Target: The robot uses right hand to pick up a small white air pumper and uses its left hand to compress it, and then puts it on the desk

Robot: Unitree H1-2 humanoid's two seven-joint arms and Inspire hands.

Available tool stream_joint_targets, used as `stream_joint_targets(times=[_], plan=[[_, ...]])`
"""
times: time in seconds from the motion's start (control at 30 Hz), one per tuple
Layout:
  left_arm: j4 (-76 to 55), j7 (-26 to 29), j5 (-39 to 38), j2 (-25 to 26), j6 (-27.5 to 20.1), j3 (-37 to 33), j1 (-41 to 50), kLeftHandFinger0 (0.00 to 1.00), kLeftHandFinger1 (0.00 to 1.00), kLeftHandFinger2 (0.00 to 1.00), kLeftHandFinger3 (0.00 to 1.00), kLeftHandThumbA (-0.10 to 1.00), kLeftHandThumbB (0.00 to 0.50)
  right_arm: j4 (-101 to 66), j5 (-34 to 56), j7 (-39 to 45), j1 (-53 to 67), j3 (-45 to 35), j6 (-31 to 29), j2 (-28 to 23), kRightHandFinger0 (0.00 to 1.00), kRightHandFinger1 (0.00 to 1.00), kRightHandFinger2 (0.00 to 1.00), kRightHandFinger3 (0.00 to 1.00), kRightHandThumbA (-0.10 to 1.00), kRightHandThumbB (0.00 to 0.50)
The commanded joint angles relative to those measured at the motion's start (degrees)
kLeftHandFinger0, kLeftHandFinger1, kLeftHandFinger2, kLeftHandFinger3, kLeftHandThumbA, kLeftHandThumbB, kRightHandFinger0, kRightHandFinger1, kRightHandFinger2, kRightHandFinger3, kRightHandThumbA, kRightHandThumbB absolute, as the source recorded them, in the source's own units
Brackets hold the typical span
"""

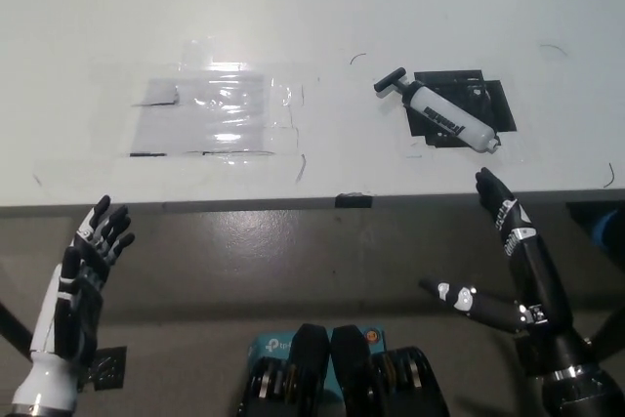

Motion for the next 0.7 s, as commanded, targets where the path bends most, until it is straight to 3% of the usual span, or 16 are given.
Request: stream_joint_targets(times=[0.0, 0.13, 0.2, 0.3, 0.43, 0.67], plan=[[0.78, 0.20, 0.40, 0.28, -1.98, 0.28, -0.78, 1.00, 1.00, 1.00, 1.00, 1.00, 0.110, 0.08, 1.81, -1.42, -1.55, 0.30, -2.26, -0.47, 1.00, 1.00, 1.00, 1.00, 1.00, 0.268], [1.45, -0.04, -0.30, 0.38, -0.63, 0.32, -0.94, 1.00, 1.00, 1.00, 1.00, 1.00, 0.134, 0.21, 1.56, -1.65, -1.59, 0.40, -1.63, -0.52, 1.00, 1.00, 1.00, 1.00, 1.00, 0.270], [2.04, 0.13, 0.29, 0.44, -1.95, 0.42, -0.54, 1.00, 1.00, 1.00, 1.00, 1.00, 0.109, 0.41, 1.57, -1.65, -1.30, 0.63, -1.48, -0.34, 1.00, 1.00, 1.00, 1.00, 1.00, 0.265], [2.95, 0.03, 0.38, 0.70, -2.78, 0.61, -0.24, 1.00, 1.00, 1.00, 1.00, 1.00, 0.111, 0.20, 1.23, -1.76, -0.84, 0.90, -0.69, -0.27, 1.00, 1.00, 1.00, 1.00, 1.00, 0.273], [3.97, 0.48, 1.24, 0.80, -3.17, 0.69, -0.47, 1.00, 1.00, 1.00, 1.00, 1.00, 0.100, 0.80, 1.34, -1.56, -0.69, 0.99, -1.42, -0.93, 1.00, 1.00, 1.00, 1.00, 1.00, 0.232], [4.68, 0.22, 0.79, 0.79, -2.75, 0.70, -1.14, 1.00, 1.00, 1.00, 1.00, 1.00, 0.123, 1.93, 1.99, -1.65, -1.17, 0.87, -2.15, -1.32, 1.00, 1.00, 1.00, 1.00, 1.00, 0.218]])
